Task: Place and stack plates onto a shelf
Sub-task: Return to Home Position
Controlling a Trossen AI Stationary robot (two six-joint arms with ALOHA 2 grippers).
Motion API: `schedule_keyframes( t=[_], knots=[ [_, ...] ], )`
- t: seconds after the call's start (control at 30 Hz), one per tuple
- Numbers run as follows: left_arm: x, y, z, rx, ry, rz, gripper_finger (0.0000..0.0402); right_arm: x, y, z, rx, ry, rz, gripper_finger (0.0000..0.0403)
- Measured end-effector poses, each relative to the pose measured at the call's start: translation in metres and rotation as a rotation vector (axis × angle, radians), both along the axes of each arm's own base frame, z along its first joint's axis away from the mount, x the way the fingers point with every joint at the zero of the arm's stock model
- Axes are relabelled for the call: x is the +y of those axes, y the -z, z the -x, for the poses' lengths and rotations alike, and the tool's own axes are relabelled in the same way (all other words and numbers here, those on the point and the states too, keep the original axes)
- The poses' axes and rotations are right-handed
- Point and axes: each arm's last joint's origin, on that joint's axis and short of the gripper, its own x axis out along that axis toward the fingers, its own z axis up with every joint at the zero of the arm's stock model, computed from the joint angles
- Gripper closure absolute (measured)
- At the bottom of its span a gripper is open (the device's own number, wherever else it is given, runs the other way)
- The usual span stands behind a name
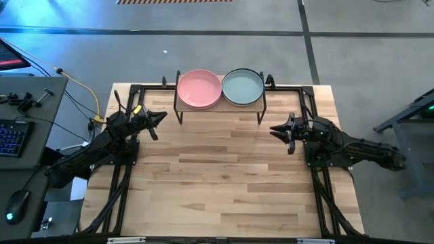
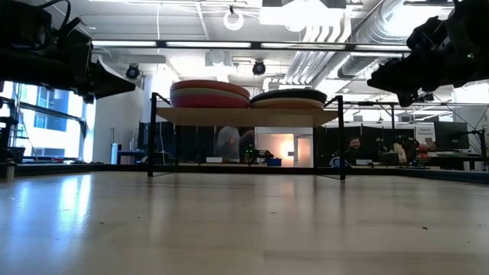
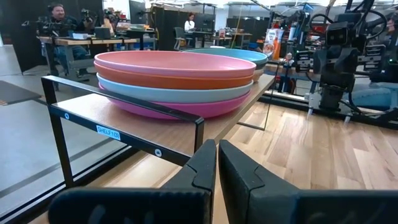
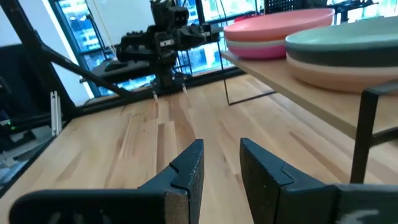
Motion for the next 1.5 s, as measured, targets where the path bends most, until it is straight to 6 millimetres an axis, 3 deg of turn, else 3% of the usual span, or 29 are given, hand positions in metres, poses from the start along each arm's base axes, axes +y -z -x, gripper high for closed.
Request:
schedule_keyframes(
  t=[0.83,1.5],
  knots=[
    [0.000,0.000,0.000,0.000,0.000,0.000,0.0394,0.000,0.020,0.006,0.221,0.041,0.036,0.0318],
    [0.000,0.000,0.000,0.000,0.000,0.000,0.0394,-0.001,0.020,0.006,0.229,0.069,0.044,0.0318]
  ],
)
